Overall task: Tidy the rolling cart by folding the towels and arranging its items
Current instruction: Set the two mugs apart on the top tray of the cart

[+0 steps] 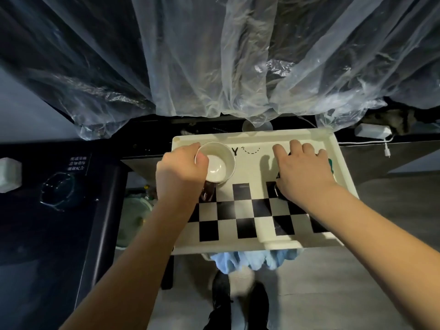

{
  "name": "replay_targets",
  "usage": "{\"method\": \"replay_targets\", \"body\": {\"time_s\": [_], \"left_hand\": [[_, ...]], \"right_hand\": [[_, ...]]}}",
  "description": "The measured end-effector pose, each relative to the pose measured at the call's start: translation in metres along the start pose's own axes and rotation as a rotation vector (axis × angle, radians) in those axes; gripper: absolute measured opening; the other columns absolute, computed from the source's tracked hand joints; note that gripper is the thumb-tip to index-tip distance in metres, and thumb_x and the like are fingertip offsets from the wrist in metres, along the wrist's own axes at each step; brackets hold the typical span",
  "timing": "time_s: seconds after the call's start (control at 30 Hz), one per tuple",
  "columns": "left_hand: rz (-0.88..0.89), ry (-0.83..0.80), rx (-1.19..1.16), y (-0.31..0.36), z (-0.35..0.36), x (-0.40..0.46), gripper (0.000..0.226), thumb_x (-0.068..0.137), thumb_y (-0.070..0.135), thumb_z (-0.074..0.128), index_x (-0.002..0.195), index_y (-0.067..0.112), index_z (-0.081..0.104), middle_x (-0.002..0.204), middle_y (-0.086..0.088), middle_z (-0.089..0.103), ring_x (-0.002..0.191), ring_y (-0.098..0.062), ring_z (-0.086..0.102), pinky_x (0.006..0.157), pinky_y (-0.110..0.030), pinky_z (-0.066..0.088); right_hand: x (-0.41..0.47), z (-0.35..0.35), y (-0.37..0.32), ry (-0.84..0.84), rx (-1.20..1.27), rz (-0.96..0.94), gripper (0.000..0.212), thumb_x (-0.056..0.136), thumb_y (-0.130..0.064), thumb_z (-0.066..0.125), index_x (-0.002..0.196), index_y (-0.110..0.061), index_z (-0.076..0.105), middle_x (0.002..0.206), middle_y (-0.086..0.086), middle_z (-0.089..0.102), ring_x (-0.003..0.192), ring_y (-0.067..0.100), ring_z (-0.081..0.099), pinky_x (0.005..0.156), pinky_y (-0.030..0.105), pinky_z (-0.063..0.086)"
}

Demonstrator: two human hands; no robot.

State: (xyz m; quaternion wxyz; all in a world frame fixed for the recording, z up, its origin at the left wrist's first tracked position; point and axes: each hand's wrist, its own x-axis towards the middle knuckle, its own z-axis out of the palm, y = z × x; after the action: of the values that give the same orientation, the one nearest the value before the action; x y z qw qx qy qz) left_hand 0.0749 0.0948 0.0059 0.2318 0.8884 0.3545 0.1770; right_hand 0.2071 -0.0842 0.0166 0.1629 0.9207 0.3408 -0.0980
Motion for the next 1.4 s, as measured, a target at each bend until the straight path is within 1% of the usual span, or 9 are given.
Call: {"method": "replay_targets", "body": {"time_s": [0.2,0.47,0.63,0.77,0.97,1.03,1.13,1.3,1.4], "left_hand": [[-0.174,-0.011,-0.030,-0.003,-0.002,0.014,0.023,0.080,0.017,0.051,0.059,0.011,0.043,0.050,-0.001,0.033,0.050,-0.021,0.033,0.049,-0.032,0.023],[-0.222,-0.004,-0.034,-0.014,0.002,0.015,0.024,0.080,0.022,0.049,0.072,0.007,0.066,0.070,-0.011,0.064,0.069,-0.034,0.059,0.060,-0.036,0.049],[0.071,0.164,-0.015,0.019,-0.032,-0.013,0.037,0.090,0.023,0.052,0.123,0.011,0.065,0.121,-0.006,0.069,0.097,-0.025,0.068,0.074,-0.030,0.050],[0.190,0.026,-0.093,0.058,-0.038,-0.038,0.036,0.093,0.025,0.050,0.125,0.015,0.064,0.113,-0.003,0.072,0.074,-0.016,0.067,0.069,-0.025,0.052],[0.112,-0.344,-0.119,0.097,0.015,-0.024,0.043,0.097,0.033,0.048,0.137,0.019,0.057,0.129,-0.003,0.065,0.114,-0.021,0.061,0.100,-0.032,0.044],[0.013,-0.458,-0.187,0.103,0.034,-0.014,0.035,0.098,0.034,0.047,0.126,0.019,0.063,0.125,-0.002,0.066,0.112,-0.019,0.060,0.098,-0.031,0.042],[-0.074,-0.435,-0.323,0.109,0.061,-0.005,0.034,0.094,0.031,0.048,0.068,0.009,0.052,0.070,-0.008,0.056,0.067,-0.015,0.048,0.067,-0.031,0.039],[-0.090,-0.403,-0.392,0.124,0.085,0.000,0.047,0.092,0.037,0.053,0.061,0.002,0.057,0.056,-0.012,0.060,0.052,-0.026,0.055,0.058,-0.039,0.051],[-0.038,-0.382,-0.338,0.131,0.088,0.000,0.050,0.095,0.034,0.053,0.055,0.003,0.048,0.049,-0.005,0.046,0.048,-0.017,0.040,0.054,-0.031,0.036]], "right_hand": [[0.008,-0.009,-0.002,-0.146,-0.057,0.061,0.053,0.083,-0.031,0.061,0.126,-0.015,0.035,0.123,0.016,0.046,0.110,0.034,0.049,0.091,0.044,0.041],[0.013,-0.016,-0.003,-0.179,-0.042,0.047,0.046,0.083,-0.029,0.065,0.120,-0.011,0.043,0.112,0.014,0.048,0.103,0.035,0.052,0.079,0.046,0.053],[0.000,-0.030,0.012,-0.103,0.019,-0.074,0.048,0.083,-0.039,0.068,0.112,-0.006,0.049,0.110,0.014,0.051,0.097,0.034,0.057,0.068,0.035,0.044],[-0.010,-0.034,0.039,0.016,0.235,-0.120,0.047,0.078,-0.047,0.072,0.096,-0.013,0.047,0.109,0.008,0.050,0.080,0.026,0.053,0.065,0.032,0.040],[-0.009,-0.007,0.069,0.149,0.489,-0.188,0.045,0.070,-0.048,0.078,0.081,-0.017,0.048,0.117,0.003,0.054,0.098,0.027,0.059,0.079,0.041,0.052],[-0.007,0.002,0.078,0.144,0.558,-0.207,0.043,0.070,-0.045,0.080,0.081,-0.016,0.050,0.131,0.003,0.051,0.118,0.024,0.053,0.089,0.042,0.050],[-0.005,0.010,0.091,0.142,0.651,-0.263,0.039,0.072,-0.036,0.081,0.079,-0.016,0.048,0.144,0.005,0.044,0.137,0.015,0.038,0.104,0.036,0.041],[0.003,0.020,0.109,0.124,0.739,-0.324,0.043,0.075,-0.034,0.079,0.072,-0.032,0.037,0.147,0.001,0.042,0.135,0.000,0.030,0.100,0.015,0.027],[0.008,0.025,0.117,0.109,0.759,-0.330,0.042,0.078,-0.032,0.077,0.074,-0.035,0.036,0.153,-0.002,0.036,0.140,0.003,0.028,0.102,0.014,0.024]]}}
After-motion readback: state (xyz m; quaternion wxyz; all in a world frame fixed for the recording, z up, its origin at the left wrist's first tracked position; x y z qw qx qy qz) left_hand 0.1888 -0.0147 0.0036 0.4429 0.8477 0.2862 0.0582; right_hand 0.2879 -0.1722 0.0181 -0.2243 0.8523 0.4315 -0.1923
